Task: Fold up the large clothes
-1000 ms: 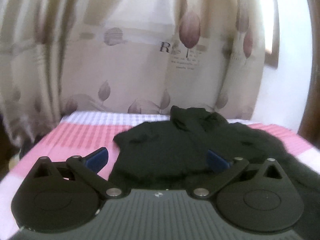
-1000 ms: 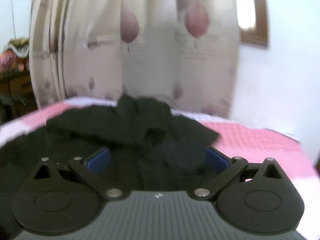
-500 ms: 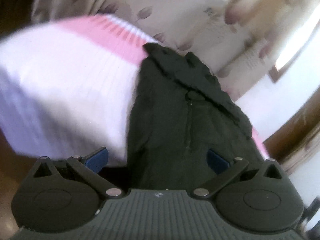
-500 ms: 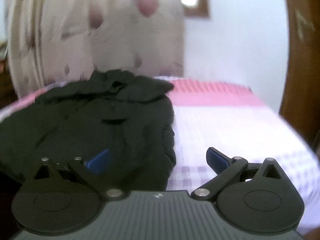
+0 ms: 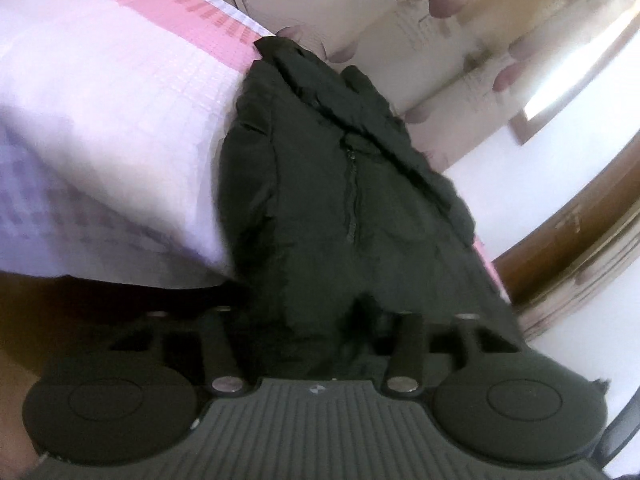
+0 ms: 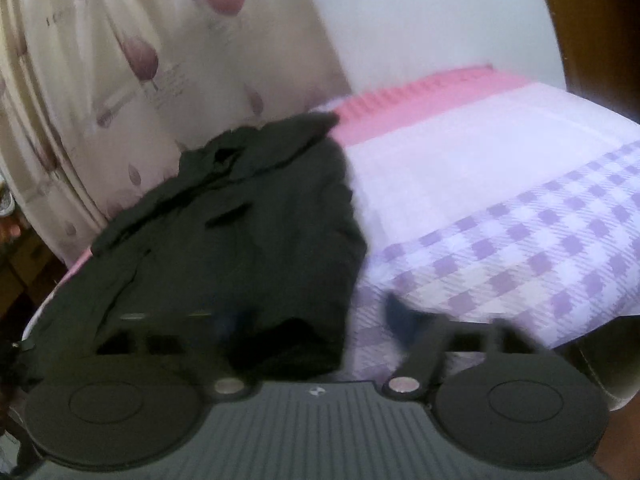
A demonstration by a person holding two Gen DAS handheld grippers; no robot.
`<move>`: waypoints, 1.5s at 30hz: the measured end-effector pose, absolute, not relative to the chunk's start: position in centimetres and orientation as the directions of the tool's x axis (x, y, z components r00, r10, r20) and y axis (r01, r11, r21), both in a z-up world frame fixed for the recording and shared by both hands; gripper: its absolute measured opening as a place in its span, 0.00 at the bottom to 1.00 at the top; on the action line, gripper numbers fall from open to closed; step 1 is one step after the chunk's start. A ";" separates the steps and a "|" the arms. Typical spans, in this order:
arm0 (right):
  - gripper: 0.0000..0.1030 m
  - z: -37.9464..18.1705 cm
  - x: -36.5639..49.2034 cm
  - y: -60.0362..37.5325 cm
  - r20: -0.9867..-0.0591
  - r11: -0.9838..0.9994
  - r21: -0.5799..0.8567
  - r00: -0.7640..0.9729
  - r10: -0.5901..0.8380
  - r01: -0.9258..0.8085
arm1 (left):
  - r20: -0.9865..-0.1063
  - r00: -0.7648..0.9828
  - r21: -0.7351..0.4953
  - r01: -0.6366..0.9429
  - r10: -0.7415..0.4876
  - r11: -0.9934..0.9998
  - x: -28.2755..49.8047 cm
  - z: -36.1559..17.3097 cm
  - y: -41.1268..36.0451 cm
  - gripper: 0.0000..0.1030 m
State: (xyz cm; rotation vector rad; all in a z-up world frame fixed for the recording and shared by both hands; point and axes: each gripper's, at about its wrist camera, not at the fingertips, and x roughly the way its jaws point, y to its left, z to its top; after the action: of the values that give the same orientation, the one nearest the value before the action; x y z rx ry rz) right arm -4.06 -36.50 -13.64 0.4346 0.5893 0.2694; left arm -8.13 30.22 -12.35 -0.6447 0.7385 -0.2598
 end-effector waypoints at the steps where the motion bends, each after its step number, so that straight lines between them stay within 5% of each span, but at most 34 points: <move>1: 0.33 -13.5 -4.1 -36.2 -0.476 0.876 0.465 0.799 0.368 -0.127 | -0.532 0.726 -0.631 0.003 -0.435 0.776 -8.4 -12.2 30.2 0.36; 4: 0.29 -13.3 -4.2 -36.6 -0.453 0.848 0.513 0.799 0.395 -0.129 | -0.495 0.744 -0.652 0.023 -0.449 0.758 -9.2 -11.5 30.6 0.29; 8: 0.29 -14.1 -3.8 -37.5 -0.454 0.825 0.550 0.783 0.424 -0.128 | -0.505 0.739 -0.617 0.053 -0.447 0.785 -9.2 -10.9 30.4 0.33; 10: 0.36 -14.0 -3.6 -37.7 -0.456 0.809 0.574 0.769 0.447 -0.130 | -0.513 0.724 -0.623 0.055 -0.461 0.780 -9.0 -11.2 30.2 0.73; 11: 0.44 -14.0 -3.3 -37.8 -0.450 0.789 0.598 0.757 0.474 -0.138 | -0.507 0.729 -0.630 0.051 -0.460 0.775 -9.0 -11.3 30.2 0.82; 12: 0.63 -13.9 -3.2 -37.9 -0.432 0.767 0.625 0.753 0.495 -0.146 | -0.496 0.741 -0.637 0.045 -0.454 0.770 -9.1 -11.5 30.2 0.91; 13: 0.82 -13.8 -3.0 -37.9 -0.413 0.750 0.645 0.758 0.505 -0.148 | -0.491 0.743 -0.643 0.044 -0.455 0.765 -9.0 -11.6 30.1 0.91; 14: 0.87 -13.7 -2.9 -37.6 -0.413 0.753 0.642 0.764 0.496 -0.142 | -0.492 0.739 -0.649 0.041 -0.460 0.760 -9.0 -11.8 30.1 0.89; 15: 0.90 -13.6 -2.7 -37.3 -0.422 0.765 0.629 0.767 0.484 -0.137 | -0.495 0.734 -0.652 0.041 -0.466 0.757 -8.9 -11.9 30.0 0.83; 18: 0.90 -13.3 -2.4 -36.1 -0.451 0.820 0.554 0.775 0.443 -0.146 | -0.534 0.726 -0.593 0.043 -0.433 0.804 -8.7 -11.8 29.3 0.42; 22: 0.90 -13.3 -2.1 -36.4 -0.465 0.810 0.574 0.765 0.444 -0.121 | -0.531 0.738 -0.578 0.044 -0.417 0.815 -8.9 -11.8 29.4 0.31; 23: 0.89 -13.2 -2.1 -36.5 -0.468 0.807 0.579 0.763 0.446 -0.117 | -0.528 0.741 -0.572 0.049 -0.414 0.818 -9.0 -11.7 29.3 0.29; 24: 0.73 -13.1 -2.1 -36.4 -0.474 0.818 0.563 0.764 0.438 -0.119 | -0.523 0.746 -0.571 0.053 -0.412 0.820 -9.1 -11.6 29.2 0.25; 25: 0.33 -13.0 -2.1 -36.3 -0.489 0.833 0.540 0.762 0.425 -0.118 | -0.516 0.751 -0.573 0.055 -0.412 0.818 -9.1 -11.5 29.2 0.22; 26: 0.22 -13.1 -2.0 -36.4 -0.495 0.829 0.547 0.755 0.431 -0.114 | -0.509 0.756 -0.574 0.058 -0.412 0.817 -9.2 -11.2 29.2 0.21; 34: 0.21 -12.1 -2.7 -38.2 -0.369 0.691 0.710 0.764 0.530 -0.136 | -0.401 0.803 -0.618 0.119 -0.441 0.777 -10.5 -7.9 29.3 0.18; 45: 0.21 -10.1 -5.4 -39.6 -0.216 0.511 0.843 0.762 0.611 -0.171 | -0.358 0.812 -0.610 0.170 -0.461 0.774 -12.7 -4.7 28.7 0.18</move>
State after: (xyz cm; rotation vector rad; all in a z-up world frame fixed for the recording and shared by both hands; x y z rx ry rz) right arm -5.44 -39.59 -10.06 0.9228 0.5362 0.4983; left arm -12.67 28.71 -4.69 -0.5941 0.5211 -0.3590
